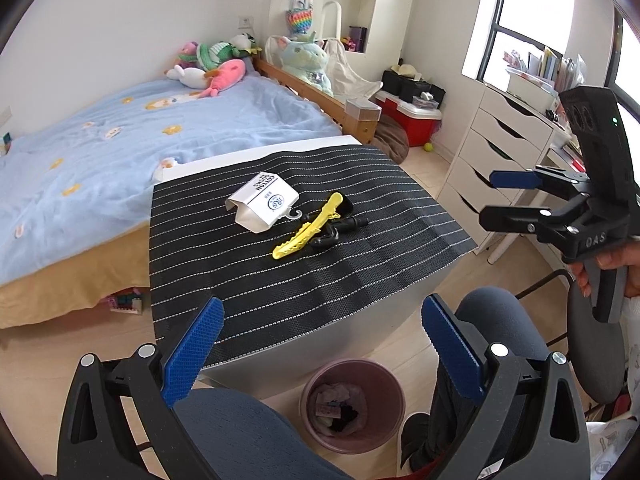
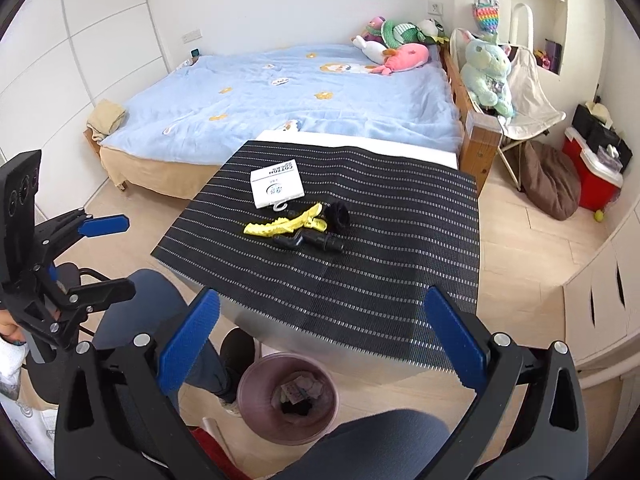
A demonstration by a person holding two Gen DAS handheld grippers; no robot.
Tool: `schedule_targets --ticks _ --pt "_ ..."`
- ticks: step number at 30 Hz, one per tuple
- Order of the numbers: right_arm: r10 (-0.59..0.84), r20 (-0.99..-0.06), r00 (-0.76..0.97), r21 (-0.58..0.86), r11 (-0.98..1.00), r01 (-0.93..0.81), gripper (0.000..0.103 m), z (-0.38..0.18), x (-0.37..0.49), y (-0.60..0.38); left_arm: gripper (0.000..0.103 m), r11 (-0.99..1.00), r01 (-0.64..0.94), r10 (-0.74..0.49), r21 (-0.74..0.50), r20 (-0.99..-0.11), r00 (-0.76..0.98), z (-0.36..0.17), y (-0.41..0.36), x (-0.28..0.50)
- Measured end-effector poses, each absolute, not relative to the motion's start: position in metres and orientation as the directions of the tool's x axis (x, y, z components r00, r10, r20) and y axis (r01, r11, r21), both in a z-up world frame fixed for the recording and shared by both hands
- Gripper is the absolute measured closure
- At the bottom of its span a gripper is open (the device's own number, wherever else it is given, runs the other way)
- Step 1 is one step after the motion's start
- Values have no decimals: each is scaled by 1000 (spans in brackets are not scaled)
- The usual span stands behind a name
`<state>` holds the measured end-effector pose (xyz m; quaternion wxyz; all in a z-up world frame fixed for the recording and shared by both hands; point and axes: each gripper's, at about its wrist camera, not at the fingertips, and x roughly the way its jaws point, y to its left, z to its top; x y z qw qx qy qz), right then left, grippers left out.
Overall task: Collect trash
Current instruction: 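Move the right gripper back over the mat toward the black scrunchie, then lower the right gripper onto the black scrunchie and close on it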
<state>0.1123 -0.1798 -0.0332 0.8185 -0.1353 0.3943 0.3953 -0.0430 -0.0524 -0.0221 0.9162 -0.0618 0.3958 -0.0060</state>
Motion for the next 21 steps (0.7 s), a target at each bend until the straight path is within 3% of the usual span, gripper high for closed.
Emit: schedule_targets --ticks 21 --pt "388 -862 325 -39 590 -807 3 -95 206 -103 8 991 -66 -38 -115 -720 693 -19 -38 -30"
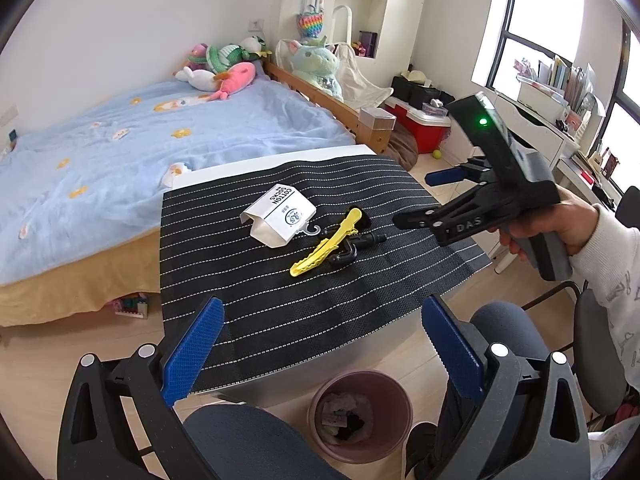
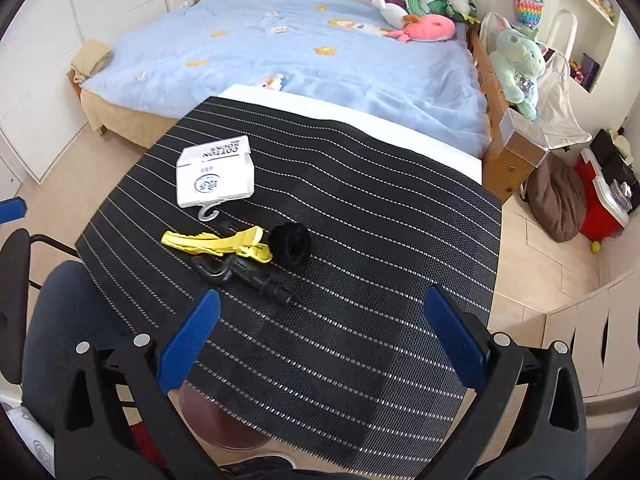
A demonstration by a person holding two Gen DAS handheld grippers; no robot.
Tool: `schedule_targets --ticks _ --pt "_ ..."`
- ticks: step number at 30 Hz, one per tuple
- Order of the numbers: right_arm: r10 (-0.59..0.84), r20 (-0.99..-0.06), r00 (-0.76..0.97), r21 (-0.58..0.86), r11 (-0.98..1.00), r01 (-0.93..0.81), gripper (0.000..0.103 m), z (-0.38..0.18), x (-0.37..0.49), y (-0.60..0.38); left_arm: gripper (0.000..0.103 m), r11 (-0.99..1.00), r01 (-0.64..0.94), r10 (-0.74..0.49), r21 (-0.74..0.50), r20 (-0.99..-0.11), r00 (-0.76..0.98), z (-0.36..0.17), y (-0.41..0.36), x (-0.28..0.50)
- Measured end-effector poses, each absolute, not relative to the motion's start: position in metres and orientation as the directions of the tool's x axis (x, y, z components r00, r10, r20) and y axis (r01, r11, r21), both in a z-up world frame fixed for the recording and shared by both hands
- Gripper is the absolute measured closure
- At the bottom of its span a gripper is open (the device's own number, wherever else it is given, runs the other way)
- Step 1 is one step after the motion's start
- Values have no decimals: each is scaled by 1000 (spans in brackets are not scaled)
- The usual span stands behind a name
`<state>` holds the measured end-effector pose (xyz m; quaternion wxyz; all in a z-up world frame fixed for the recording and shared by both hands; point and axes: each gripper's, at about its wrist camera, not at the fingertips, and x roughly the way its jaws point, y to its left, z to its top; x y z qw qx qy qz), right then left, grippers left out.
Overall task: Collect trash
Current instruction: 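Lower the right gripper onto the black scrunchie and close on it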
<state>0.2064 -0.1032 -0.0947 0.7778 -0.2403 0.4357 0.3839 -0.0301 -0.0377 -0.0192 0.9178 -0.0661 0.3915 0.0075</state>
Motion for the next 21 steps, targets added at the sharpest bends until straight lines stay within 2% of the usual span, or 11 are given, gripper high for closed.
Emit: schedule_targets --ticks 5,7,10,17,21 --pt "382 -872 307 -39 570 -821 6 -107 216 -91 8 990 -78 -33 -119 -724 689 -21 -33 -31" --pt "374 -879 297 -43 557 -829 17 -113 219 -86 8 989 -84 -30 -121 -725 688 -21 -32 -31" --pt "361 -889 280 -43 545 -838 29 -122 221 -80 8 988 -90 -27 -123 -727 686 -22 -29 -31" --pt "393 -888 238 6 528 -849 43 -128 225 -75 8 987 -95 -33 -132 -735 677 -27 -27 -32" --pt "390 -893 226 7 514 -858 57 -130 225 -70 8 986 -98 -32 -134 -736 676 -27 -27 -32"
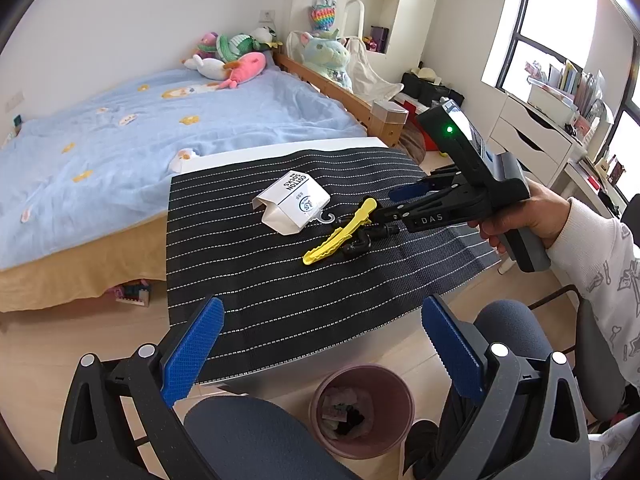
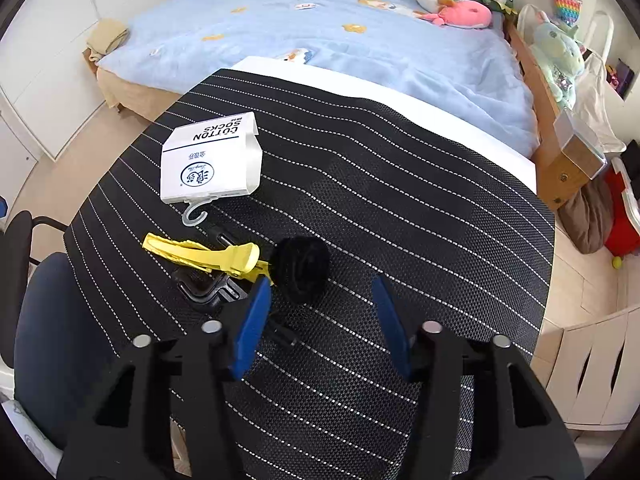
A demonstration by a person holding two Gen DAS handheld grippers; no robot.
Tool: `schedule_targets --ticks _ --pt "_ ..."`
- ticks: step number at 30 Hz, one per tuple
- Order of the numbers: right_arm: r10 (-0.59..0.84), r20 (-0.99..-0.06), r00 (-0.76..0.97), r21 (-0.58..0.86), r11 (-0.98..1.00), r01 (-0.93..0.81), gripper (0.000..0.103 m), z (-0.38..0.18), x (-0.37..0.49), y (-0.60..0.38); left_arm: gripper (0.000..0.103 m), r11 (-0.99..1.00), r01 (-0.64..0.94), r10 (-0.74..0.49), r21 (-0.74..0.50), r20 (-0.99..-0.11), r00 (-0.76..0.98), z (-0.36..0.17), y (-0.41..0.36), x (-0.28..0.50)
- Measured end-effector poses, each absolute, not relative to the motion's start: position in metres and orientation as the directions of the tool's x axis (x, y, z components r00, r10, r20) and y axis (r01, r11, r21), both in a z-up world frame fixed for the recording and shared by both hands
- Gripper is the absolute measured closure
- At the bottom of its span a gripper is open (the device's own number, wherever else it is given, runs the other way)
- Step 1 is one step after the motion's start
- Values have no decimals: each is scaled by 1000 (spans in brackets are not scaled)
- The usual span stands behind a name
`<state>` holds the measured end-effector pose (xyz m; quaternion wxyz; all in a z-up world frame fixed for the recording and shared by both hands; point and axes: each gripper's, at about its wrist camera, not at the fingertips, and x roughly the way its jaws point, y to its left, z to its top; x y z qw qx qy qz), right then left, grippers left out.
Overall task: Collect trash
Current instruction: 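Lower the right gripper onto the black scrunchie and close on it, then grasp the white COTTON SOCKS box with the left gripper while the right gripper holds the scrunchie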
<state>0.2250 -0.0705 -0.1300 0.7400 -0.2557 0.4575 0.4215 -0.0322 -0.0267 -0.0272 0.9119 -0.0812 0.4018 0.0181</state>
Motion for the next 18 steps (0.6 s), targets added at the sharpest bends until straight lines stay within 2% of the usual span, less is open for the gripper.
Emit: schedule_targets --ticks 2,4,10,18 --pt "396 -893 216 19 512 -859 62 -131 226 -69 8 986 -101 -30 -134 -735 677 -27 -26 -33" --pt "401 -892 209 29 513 -858 72 -132 226 -68 8 985 -105 -28 -134 -736 676 -27 -25 -34" --pt "416 -888 196 53 516 -855 92 -132 226 -68 8 985 -109 -28 -136 -741 671 -28 -24 -34" --pt "441 -873 208 80 551 -831 96 -121 224 -79 8 987 -95 -32 -129 -737 675 -27 -25 -29"
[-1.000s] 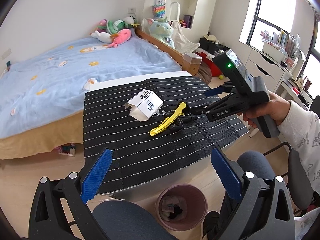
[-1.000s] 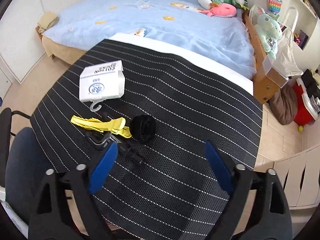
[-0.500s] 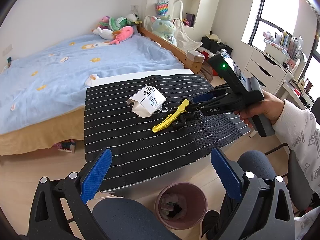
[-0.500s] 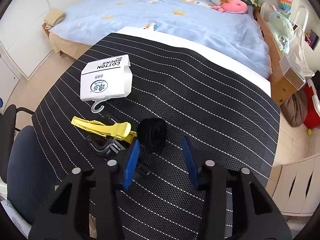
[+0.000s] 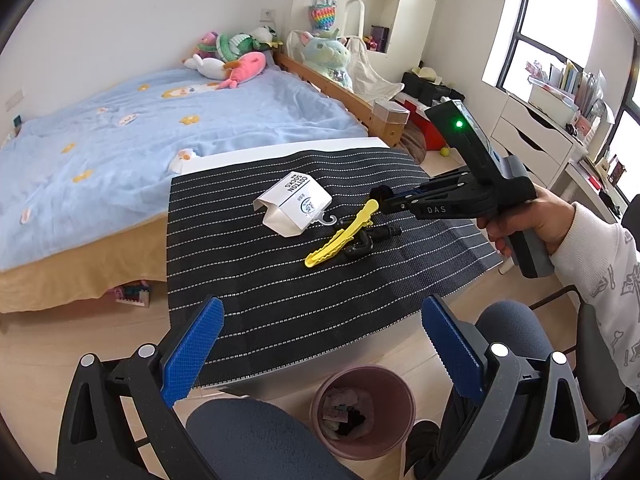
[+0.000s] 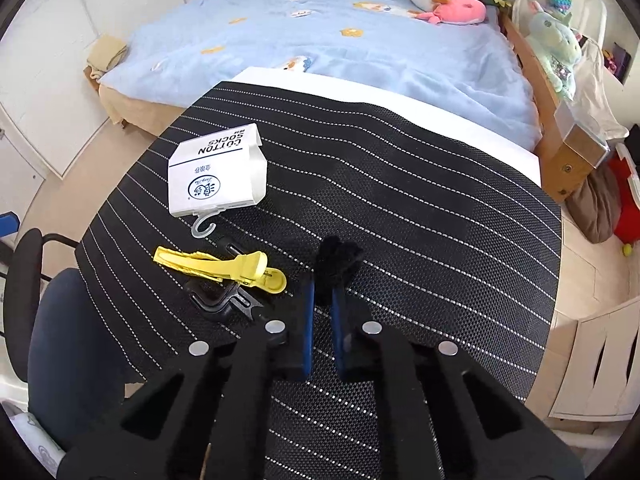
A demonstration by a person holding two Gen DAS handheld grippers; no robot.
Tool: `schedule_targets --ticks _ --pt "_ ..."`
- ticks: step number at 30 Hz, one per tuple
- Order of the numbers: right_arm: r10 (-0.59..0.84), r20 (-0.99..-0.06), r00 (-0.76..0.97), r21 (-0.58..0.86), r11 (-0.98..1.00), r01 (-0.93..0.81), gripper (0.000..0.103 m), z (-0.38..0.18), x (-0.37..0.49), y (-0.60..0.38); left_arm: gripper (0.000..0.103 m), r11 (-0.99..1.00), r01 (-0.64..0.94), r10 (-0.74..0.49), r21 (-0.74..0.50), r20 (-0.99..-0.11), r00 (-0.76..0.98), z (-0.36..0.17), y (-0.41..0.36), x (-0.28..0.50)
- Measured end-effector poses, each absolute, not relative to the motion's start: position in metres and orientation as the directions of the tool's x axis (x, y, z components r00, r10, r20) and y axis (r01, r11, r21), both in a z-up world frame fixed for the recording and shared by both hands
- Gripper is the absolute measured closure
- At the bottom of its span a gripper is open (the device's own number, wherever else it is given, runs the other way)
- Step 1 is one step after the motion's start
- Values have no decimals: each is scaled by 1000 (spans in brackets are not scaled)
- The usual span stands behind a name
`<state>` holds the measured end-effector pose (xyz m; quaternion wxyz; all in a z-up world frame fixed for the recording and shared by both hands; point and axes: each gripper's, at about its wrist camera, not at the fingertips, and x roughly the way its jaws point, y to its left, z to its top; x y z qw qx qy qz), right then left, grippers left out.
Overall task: Collect trash
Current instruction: 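Grasp the white COTTON SOCKS box with the left gripper while the right gripper holds the scrunchie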
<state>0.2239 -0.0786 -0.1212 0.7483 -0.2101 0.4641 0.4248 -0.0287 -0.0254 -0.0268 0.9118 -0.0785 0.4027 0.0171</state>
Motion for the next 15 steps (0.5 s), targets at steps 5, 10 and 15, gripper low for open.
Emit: schedule_targets --ticks 5,10,15 --pt "479 -855 200 137 581 -803 96 -108 219 -93 8 992 -68 -32 -106 -733 680 -21 -27 -15" --pt "509 -838 196 174 590 -789 96 -95 211 -106 8 996 -38 -37 -85 -734 679 -15 -25 2" --pt "531 -824 198 188 586 -788 96 -85 203 -114 8 997 -2 -54 -74 -745 665 -12 -20 22"
